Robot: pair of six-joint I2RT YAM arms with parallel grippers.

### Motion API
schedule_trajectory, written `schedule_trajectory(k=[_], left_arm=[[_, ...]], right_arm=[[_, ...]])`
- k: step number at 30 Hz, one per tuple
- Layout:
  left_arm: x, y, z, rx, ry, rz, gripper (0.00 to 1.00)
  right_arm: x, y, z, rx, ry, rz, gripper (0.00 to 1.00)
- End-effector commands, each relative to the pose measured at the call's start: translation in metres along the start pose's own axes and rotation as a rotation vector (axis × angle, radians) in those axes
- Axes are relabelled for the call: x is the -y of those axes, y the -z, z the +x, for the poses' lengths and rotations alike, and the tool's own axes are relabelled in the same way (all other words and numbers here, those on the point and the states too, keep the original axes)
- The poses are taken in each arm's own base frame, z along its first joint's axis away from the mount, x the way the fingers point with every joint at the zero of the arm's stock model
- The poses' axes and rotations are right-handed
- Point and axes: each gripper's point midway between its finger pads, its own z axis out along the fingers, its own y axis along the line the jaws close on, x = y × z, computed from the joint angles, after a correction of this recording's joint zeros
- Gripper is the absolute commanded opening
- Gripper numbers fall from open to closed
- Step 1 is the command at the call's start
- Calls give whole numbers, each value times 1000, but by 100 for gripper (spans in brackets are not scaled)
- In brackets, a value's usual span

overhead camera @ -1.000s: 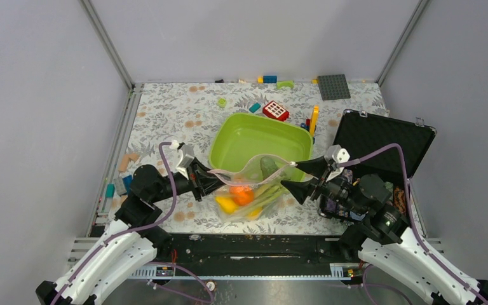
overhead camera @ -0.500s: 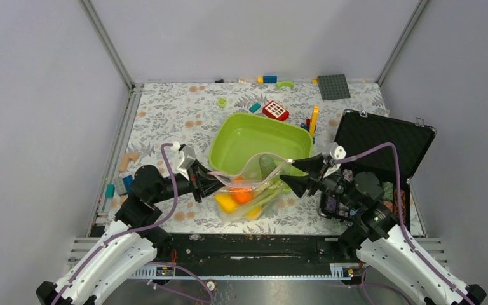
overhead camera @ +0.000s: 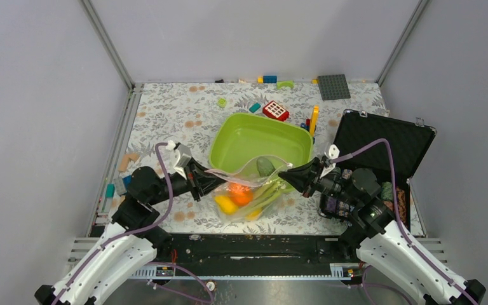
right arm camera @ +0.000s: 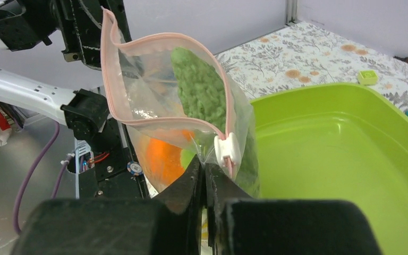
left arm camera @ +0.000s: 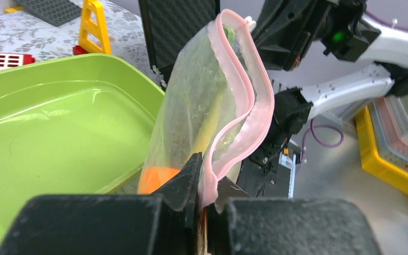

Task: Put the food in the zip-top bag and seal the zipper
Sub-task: Adjust the zipper food storage bag at the center of the board.

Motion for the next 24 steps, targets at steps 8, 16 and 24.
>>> schedule_trajectory(k=[8, 16, 24], left_arm=[[-45, 46, -84, 307, 118, -488, 16], [-26, 61, -102, 312, 101, -483, 98], [37, 15, -147, 122, -139, -102, 99]], right_arm=[[-27, -14, -91, 113, 81, -115, 0], [-51, -33, -94, 15, 1, -304, 0], [-47, -38, -76, -158, -49, -302, 0]])
